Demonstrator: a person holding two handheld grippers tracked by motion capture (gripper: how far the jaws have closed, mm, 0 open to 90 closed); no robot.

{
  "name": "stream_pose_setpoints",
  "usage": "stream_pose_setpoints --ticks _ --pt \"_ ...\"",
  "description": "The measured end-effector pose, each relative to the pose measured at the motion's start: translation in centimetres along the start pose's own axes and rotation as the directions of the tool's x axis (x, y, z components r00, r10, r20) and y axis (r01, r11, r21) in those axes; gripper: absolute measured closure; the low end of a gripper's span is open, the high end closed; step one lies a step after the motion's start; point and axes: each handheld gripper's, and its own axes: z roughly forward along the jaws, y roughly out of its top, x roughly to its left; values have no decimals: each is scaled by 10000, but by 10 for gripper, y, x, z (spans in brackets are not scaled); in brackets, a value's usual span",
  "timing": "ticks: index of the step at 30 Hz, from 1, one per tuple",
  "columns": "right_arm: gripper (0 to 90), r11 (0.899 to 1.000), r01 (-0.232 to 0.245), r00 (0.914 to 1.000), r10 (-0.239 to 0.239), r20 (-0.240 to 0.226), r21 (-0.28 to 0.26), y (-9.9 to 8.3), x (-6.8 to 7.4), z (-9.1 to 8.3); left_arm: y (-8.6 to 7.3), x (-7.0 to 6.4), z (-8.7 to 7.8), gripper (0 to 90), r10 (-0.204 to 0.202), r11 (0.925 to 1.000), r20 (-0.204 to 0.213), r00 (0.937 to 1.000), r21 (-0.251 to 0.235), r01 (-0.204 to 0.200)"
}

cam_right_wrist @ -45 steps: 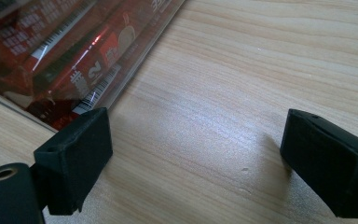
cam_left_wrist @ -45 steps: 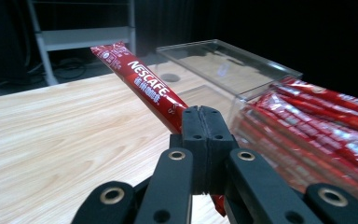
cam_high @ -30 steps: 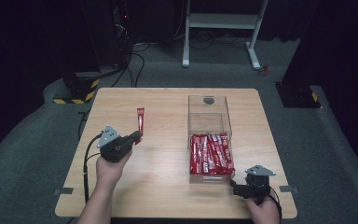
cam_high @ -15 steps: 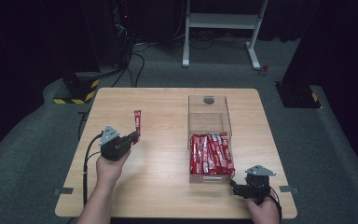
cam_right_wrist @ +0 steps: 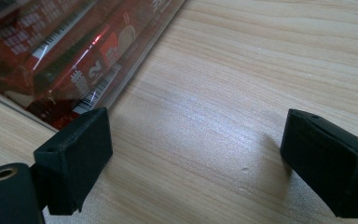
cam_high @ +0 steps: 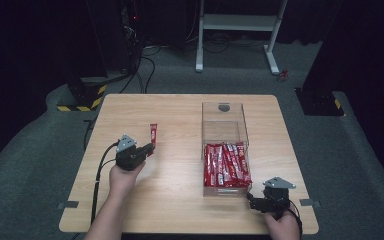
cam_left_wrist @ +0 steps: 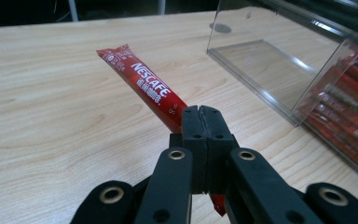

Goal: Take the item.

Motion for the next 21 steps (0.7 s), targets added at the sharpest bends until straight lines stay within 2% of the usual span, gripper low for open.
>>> stream_pose_setpoints --ticks 1,2,3,12,21 --pt "87 10000 -1 10000 1 -2 -1 0 0 0 -1 0 2 896 -133 9999 -20 9999 -35 133" --pt "87 10000 47 10000 -47 -2 -14 0 0 0 -3 -2 6 897 -449 9988 -22 9990 -208 448" --pt "87 10000 -1 10000 1 -1 0 0 0 0 -3 7 2 897 711 9952 3 9975 676 -710" --pt "87 10000 2 10000 -2 0 -1 0 0 0 -13 11 17 897 681 9909 -97 9976 1170 -665" --pt "87 10000 -3 10000 3 -2 0 0 0 0 -20 9 27 896 795 9820 -80 9968 1726 -770"
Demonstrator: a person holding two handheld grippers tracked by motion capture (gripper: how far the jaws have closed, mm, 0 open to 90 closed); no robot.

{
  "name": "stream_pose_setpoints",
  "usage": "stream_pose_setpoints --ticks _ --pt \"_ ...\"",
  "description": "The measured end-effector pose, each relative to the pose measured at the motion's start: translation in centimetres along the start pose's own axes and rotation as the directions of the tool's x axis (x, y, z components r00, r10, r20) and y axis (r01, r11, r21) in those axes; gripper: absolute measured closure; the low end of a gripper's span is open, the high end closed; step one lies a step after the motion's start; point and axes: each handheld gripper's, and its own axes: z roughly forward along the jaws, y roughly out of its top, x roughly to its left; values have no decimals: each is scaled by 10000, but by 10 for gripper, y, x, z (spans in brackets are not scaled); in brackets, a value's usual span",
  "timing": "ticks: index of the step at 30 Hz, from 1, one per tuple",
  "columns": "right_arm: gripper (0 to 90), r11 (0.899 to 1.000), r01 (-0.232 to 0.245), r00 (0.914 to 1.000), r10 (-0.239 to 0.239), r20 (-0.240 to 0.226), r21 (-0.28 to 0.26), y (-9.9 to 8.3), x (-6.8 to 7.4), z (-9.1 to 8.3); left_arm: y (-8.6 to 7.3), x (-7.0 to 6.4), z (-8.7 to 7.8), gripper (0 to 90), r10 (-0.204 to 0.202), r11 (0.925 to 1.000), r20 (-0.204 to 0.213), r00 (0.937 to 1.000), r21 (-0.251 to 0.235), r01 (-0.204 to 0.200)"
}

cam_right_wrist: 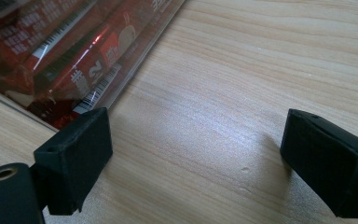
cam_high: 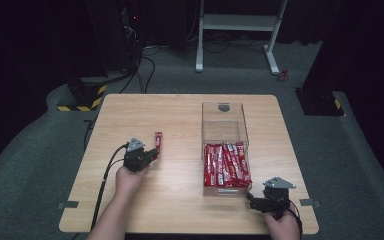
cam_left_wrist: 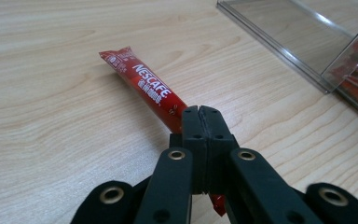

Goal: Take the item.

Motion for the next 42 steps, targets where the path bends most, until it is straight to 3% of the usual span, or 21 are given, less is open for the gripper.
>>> stream_pose_setpoints --ticks 12,19,42 --pt "87 10000 22 10000 -22 1 -6 0 0 0 -3 -2 10 885 70 9982 -185 9998 597 -59" --pt "87 10000 3 10000 -3 1 1 0 0 0 -4 -3 11 870 162 9978 -257 9995 650 -145" --pt "87 10000 49 10000 -49 -6 -15 0 0 0 9 -15 -8 560 401 9992 -143 9991 48 -400"
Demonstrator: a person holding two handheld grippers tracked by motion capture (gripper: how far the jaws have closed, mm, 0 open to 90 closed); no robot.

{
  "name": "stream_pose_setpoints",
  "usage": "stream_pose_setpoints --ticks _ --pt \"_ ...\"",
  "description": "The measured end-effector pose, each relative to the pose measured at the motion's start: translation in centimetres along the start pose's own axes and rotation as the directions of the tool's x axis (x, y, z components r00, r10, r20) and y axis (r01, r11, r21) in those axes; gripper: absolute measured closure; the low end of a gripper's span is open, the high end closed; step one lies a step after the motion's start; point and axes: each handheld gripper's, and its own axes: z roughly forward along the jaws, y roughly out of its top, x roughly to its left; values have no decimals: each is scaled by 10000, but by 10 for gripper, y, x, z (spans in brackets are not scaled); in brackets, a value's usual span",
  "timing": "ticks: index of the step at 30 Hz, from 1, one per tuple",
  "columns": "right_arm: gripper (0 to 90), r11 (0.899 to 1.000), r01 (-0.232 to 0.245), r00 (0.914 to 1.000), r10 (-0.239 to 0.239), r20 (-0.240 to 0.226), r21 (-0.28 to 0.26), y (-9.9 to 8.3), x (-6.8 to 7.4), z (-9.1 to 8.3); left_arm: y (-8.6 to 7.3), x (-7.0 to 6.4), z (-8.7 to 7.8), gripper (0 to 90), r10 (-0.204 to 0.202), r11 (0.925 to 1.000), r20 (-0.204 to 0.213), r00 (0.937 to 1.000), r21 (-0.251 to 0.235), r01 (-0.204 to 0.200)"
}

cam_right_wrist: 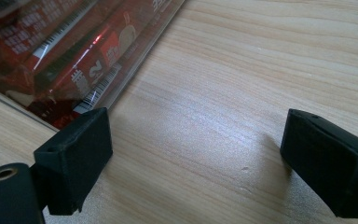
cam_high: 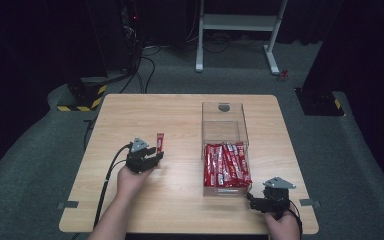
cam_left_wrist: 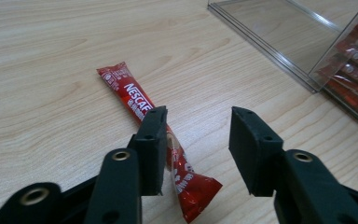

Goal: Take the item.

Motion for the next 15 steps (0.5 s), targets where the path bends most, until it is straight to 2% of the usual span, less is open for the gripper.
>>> stream_pose_setpoints --ticks 3,6,15 --pt "87 10000 -3 10000 3 -5 -2 0 0 0 0 -2 -4 529 172 9999 -30 9998 -11 -172" --pt "87 10000 -5 10000 5 -9 -5 0 0 0 -1 -3 -9 499 134 9998 6 9999 -155 -134" --pt "87 10000 3 10000 -3 -36 -6 0 0 0 -9 -4 -17 433 91 10000 74 9999 9 -91"
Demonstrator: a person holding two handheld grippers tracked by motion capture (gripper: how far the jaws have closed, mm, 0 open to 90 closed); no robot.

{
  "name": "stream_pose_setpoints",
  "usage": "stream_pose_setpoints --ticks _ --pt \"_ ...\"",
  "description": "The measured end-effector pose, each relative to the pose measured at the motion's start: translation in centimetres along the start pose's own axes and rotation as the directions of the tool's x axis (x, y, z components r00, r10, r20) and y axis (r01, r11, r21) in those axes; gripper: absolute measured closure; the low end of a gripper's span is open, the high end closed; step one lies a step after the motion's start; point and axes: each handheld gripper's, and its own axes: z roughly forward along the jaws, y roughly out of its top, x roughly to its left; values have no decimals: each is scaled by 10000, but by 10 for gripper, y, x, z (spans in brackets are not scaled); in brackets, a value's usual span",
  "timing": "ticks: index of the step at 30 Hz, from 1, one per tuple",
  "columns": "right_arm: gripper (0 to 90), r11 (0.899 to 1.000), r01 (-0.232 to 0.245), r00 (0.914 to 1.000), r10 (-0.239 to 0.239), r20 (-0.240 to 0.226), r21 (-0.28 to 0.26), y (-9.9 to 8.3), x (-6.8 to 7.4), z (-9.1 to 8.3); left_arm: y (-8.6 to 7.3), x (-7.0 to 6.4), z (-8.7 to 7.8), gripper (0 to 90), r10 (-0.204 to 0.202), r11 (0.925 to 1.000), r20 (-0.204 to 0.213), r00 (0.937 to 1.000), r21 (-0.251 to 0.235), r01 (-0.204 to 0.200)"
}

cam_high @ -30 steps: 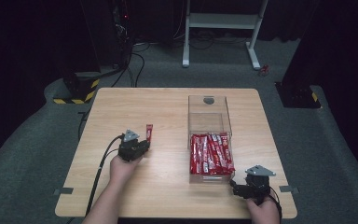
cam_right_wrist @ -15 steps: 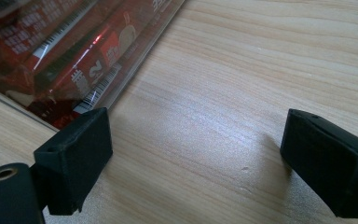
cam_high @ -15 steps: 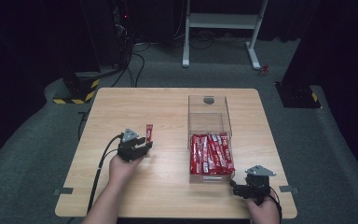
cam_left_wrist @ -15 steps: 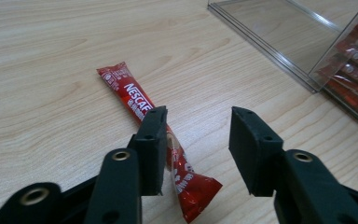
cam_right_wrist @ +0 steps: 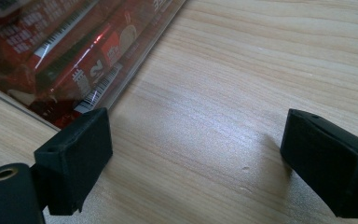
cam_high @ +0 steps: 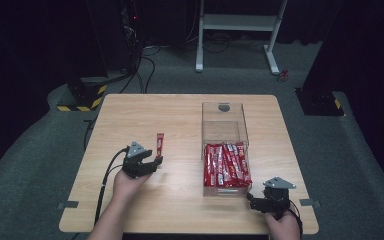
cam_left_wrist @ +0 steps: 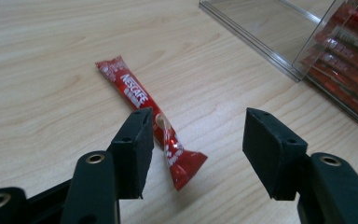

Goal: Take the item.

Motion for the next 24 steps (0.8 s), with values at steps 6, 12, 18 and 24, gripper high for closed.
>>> stream_pose_setpoints --ticks 6,12,18,24 --pt "87 10000 0 10000 0 -4 1 0 0 0 -7 2 -11 422 -57 10000 -58 10000 47 58" --pt "87 10000 29 10000 -29 -37 2 0 0 0 -21 8 -25 416 -145 9996 -204 9997 255 150" --pt "88 10000 21 10000 -21 -65 7 0 0 0 -37 12 -43 387 51 9996 -483 9988 279 -38" --pt "88 10000 32 10000 -32 -77 7 0 0 -1 -55 18 -62 353 120 9993 -544 9984 354 -101"
